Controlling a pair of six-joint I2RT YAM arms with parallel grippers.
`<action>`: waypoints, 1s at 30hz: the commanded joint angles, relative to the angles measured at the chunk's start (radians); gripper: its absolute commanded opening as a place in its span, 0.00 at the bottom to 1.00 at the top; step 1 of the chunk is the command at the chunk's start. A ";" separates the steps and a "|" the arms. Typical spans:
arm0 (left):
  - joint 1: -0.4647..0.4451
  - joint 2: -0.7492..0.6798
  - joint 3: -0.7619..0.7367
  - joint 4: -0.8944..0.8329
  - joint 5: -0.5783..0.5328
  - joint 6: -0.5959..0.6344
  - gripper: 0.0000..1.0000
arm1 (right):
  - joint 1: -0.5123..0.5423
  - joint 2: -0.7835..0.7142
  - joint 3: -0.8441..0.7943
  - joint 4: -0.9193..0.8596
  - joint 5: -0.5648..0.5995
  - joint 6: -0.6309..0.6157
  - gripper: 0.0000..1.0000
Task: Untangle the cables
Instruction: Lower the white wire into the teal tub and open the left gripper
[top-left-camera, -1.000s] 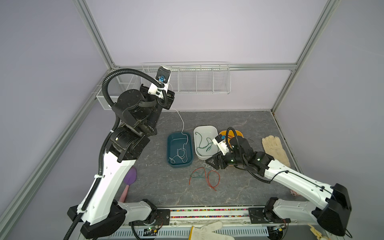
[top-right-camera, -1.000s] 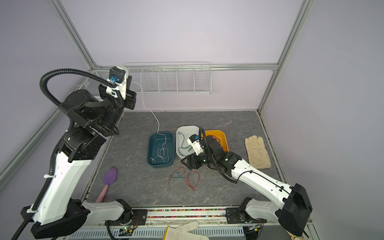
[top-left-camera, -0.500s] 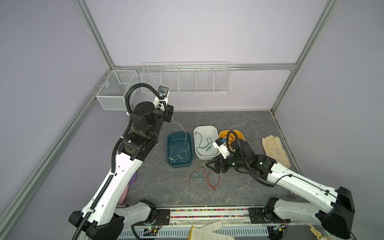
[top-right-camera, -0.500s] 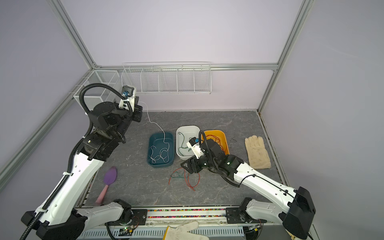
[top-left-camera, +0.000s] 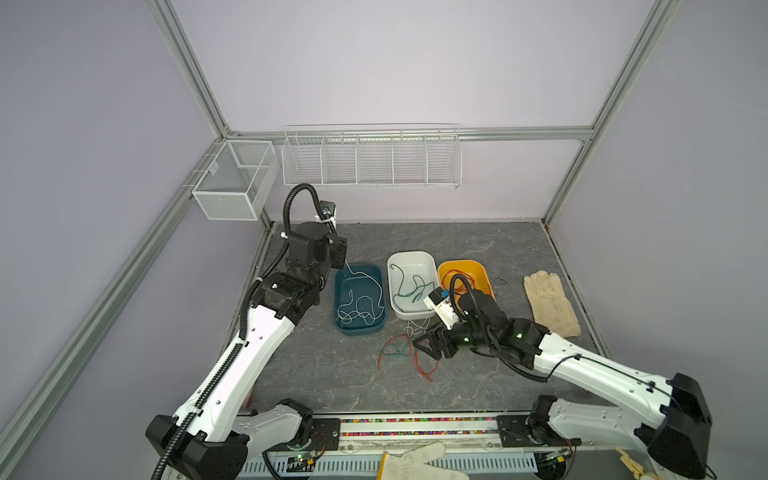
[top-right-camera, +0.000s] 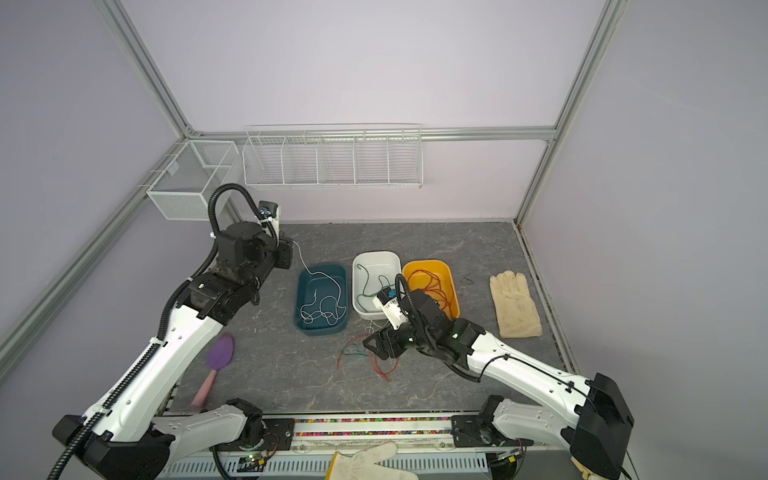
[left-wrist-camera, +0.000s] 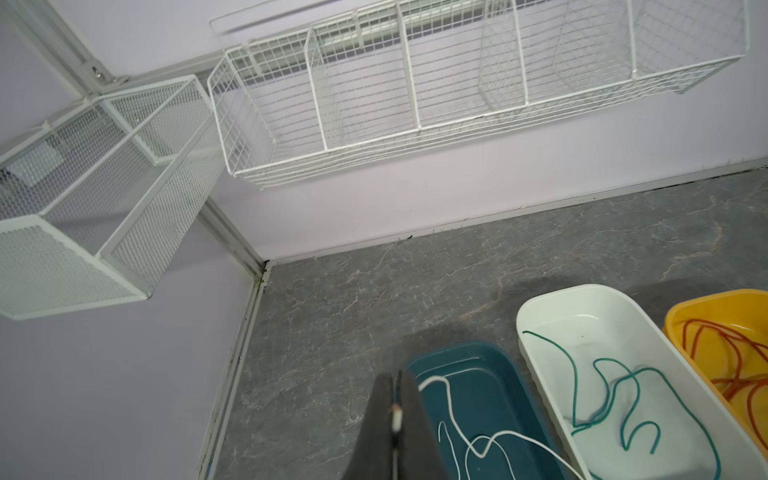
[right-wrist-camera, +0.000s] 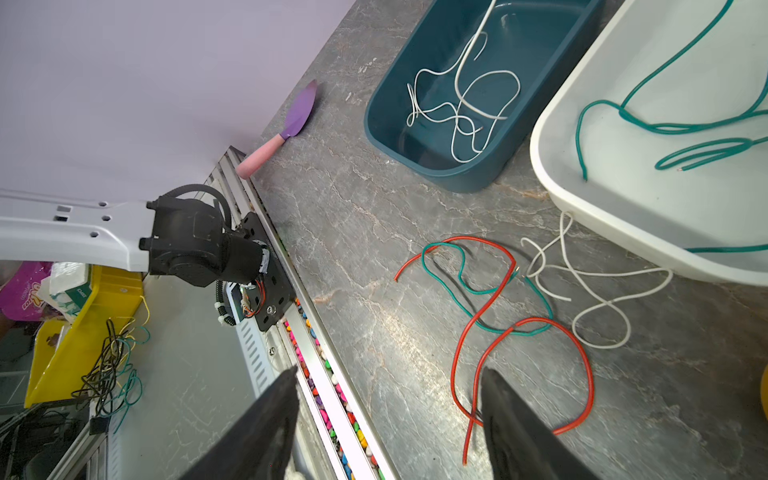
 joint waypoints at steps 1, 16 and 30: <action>0.016 0.009 -0.017 -0.073 -0.033 -0.083 0.00 | 0.013 -0.019 -0.028 0.043 0.014 0.020 0.71; 0.017 0.146 -0.084 -0.109 0.080 -0.172 0.00 | 0.035 0.014 -0.073 0.111 0.032 0.064 0.71; 0.015 0.374 0.002 -0.255 0.242 -0.157 0.00 | 0.055 0.032 -0.075 0.119 0.044 0.069 0.71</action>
